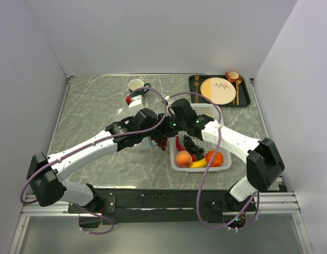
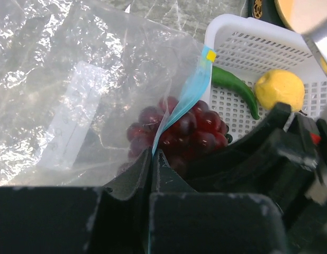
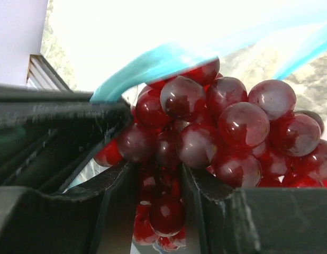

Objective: Place the food in the zip-top bag and seal the zipper
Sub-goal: Place the fake fruit in the zipper food storage bag.

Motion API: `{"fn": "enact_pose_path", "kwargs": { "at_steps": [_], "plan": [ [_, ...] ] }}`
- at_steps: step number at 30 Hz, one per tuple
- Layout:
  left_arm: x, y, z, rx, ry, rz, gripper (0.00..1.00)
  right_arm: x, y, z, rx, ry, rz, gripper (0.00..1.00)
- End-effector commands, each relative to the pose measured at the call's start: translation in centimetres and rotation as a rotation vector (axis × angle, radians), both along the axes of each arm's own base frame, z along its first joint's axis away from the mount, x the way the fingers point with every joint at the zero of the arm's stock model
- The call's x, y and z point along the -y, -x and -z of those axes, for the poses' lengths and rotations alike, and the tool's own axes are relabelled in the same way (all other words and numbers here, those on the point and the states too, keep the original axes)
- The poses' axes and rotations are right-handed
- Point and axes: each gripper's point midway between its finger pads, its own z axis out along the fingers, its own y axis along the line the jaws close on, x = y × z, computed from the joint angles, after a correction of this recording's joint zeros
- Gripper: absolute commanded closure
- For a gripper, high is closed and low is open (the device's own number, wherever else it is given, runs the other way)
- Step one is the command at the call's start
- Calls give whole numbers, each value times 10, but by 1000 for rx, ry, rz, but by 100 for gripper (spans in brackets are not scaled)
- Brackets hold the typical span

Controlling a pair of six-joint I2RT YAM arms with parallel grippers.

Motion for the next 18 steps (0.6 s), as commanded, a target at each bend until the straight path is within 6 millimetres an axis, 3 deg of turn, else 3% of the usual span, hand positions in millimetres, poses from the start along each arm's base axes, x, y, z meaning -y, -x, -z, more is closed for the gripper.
{"fn": "enact_pose_path", "kwargs": {
  "at_steps": [1, 4, 7, 9, 11, 15, 18],
  "plan": [
    [11, 8, -14, 13, 87, 52, 99, -30, -14, -26, 34, -103, -41, 59],
    [12, 9, -16, 18, 107, 58, 99, -37, -7, -20, -13, -163, -63, 54],
    [11, 10, -14, 12, 100, 52, 99, -38, -6, -20, -18, -178, -57, 43],
    [6, 9, -12, 6, 81, 32, 99, -34, -5, -18, -4, -178, -47, 39],
    [5, 9, -12, 4, 74, 24, 99, -26, -10, -20, 21, -147, -5, 29],
    [5, 7, -10, 1, 65, 21, 99, -15, -14, -25, 65, -138, 36, 26],
    [5, 6, 1, -30, 31, 7, 99, -1, -23, -30, 99, -102, 123, 25]
  ]
}}
